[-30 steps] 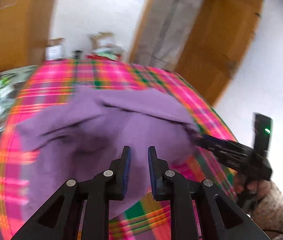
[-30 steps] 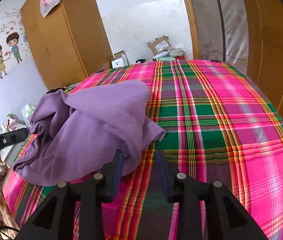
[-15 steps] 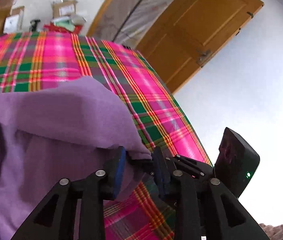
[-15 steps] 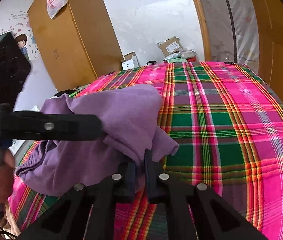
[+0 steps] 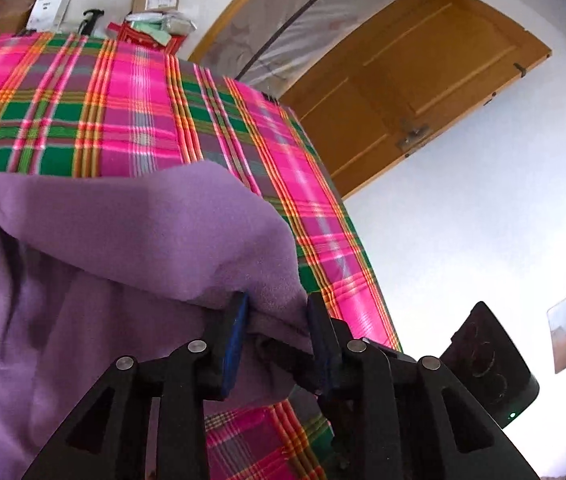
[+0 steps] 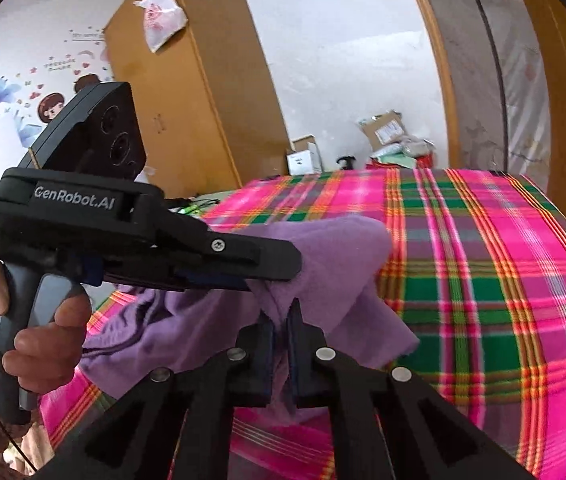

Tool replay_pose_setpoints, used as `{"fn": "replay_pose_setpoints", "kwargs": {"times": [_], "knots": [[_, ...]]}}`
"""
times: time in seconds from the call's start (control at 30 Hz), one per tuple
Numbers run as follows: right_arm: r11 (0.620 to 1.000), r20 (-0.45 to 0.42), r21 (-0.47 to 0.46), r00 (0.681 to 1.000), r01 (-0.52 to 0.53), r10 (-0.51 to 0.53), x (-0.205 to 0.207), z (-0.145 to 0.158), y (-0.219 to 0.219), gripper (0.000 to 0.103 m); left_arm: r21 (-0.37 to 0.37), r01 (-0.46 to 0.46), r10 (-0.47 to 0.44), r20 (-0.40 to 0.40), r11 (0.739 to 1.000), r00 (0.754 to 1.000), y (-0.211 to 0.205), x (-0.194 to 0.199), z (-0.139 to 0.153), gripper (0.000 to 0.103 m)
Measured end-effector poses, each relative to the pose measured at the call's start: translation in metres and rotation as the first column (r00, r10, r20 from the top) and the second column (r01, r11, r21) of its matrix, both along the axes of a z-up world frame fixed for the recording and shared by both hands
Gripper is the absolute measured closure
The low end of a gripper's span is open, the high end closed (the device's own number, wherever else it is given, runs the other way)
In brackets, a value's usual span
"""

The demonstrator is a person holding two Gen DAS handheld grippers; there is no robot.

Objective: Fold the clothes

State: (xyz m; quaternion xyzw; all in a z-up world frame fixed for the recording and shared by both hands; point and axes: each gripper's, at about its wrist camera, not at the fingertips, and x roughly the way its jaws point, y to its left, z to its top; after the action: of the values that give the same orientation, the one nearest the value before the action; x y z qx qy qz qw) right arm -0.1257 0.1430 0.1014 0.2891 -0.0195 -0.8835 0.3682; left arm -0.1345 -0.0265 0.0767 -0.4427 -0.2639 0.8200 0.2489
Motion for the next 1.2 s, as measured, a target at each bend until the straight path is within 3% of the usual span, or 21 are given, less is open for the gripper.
{"fn": "replay_pose_setpoints", "kwargs": {"times": [0.13,0.4,0.57,0.67,0.77,0.9,1.07,1.2], "knots": [[0.999,-0.021,-0.006,0.998,-0.051,0.051,0.006,0.005,-0.017,0.097,0.004,-0.027,0.027,-0.019,1.0,0.999,-0.01,0.008,0.004,0.073],[0.99,0.007,0.02,0.991,-0.136,0.136,0.009,-0.003,-0.052,0.097,-0.024,-0.111,0.11,-0.021,0.994,0.994,-0.043,0.022,-0.001,0.087],[0.988,0.041,0.046,0.989,-0.146,0.144,0.01,-0.007,-0.047,0.09,-0.036,-0.135,0.134,-0.012,0.99,0.991,-0.051,0.023,-0.012,0.092],[0.993,0.031,0.059,0.995,-0.098,0.096,0.011,-0.006,-0.022,0.072,-0.028,-0.143,0.143,-0.006,0.989,0.99,-0.054,0.022,-0.016,0.092],[0.997,0.045,0.073,0.998,0.041,-0.044,-0.004,-0.01,0.009,0.071,-0.022,-0.156,0.156,-0.007,0.988,0.988,-0.059,0.024,-0.017,0.092],[0.979,0.122,0.122,0.977,0.161,-0.175,-0.034,-0.023,0.026,0.071,-0.018,-0.164,0.164,-0.006,0.986,0.987,-0.06,0.023,-0.019,0.092],[0.979,0.231,0.158,0.959,0.131,-0.165,-0.058,-0.049,0.017,0.071,-0.016,-0.173,0.173,-0.005,0.985,0.985,-0.061,0.022,-0.02,0.092],[0.987,0.296,0.114,0.944,0.115,-0.145,-0.063,-0.058,0.014,0.069,-0.018,-0.174,0.174,-0.007,0.985,0.985,-0.06,0.022,-0.019,0.092]]}}
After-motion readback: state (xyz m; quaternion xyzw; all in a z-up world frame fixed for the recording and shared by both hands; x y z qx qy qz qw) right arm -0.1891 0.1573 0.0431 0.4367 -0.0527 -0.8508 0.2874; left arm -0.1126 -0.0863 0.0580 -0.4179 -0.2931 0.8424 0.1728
